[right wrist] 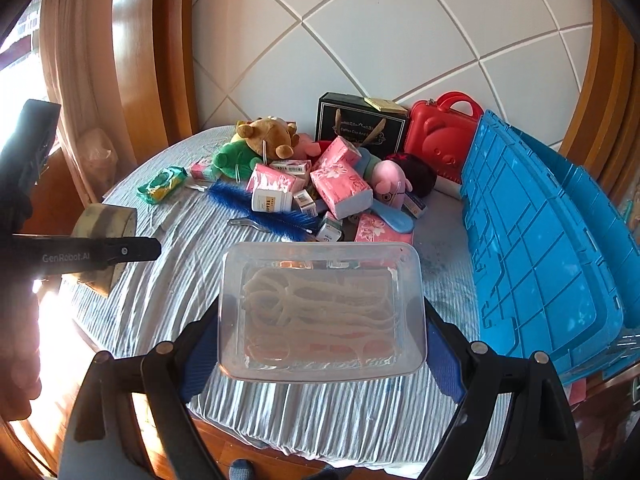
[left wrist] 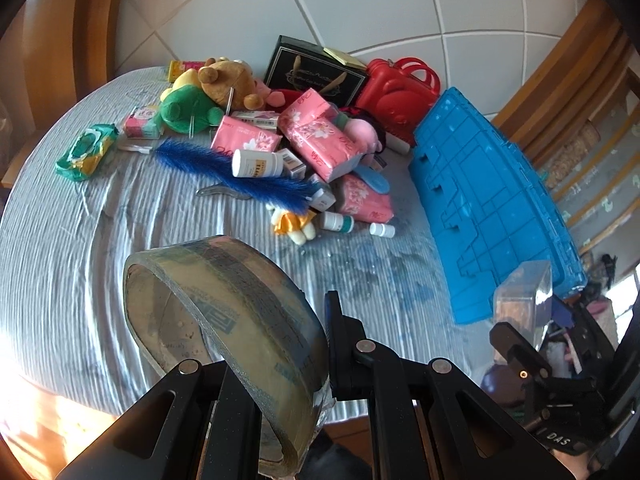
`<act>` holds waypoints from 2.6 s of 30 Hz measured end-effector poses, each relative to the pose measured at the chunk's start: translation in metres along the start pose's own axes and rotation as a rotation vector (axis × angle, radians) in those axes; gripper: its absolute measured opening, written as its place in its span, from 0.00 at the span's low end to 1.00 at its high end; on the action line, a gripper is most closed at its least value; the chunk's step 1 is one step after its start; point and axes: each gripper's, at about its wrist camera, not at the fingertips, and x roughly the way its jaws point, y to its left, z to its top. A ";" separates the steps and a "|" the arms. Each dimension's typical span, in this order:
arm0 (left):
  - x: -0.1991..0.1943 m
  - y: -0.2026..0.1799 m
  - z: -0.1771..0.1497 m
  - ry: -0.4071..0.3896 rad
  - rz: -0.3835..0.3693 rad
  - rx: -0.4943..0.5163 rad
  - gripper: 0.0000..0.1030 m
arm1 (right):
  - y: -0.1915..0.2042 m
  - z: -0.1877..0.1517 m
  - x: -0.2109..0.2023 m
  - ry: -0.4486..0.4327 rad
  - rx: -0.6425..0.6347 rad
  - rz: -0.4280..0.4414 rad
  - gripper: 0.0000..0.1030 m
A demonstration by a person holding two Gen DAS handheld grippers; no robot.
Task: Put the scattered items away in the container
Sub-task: 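Lift the tape roll with left tool while right tool lifts the clear box, then carry the tape roll with left tool while right tool carries the floss box over the crate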
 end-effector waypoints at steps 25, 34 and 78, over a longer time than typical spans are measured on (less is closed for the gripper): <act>0.020 -0.129 0.099 -0.144 0.046 -0.014 0.09 | -0.148 0.077 -0.020 -0.174 -0.034 0.109 0.86; 0.027 -0.184 0.118 -0.186 0.041 0.012 0.09 | -0.198 0.086 -0.036 -0.227 -0.024 0.122 0.86; 0.110 -0.462 0.160 -0.097 -0.226 0.433 0.09 | -0.414 0.026 -0.079 -0.246 0.320 -0.200 0.86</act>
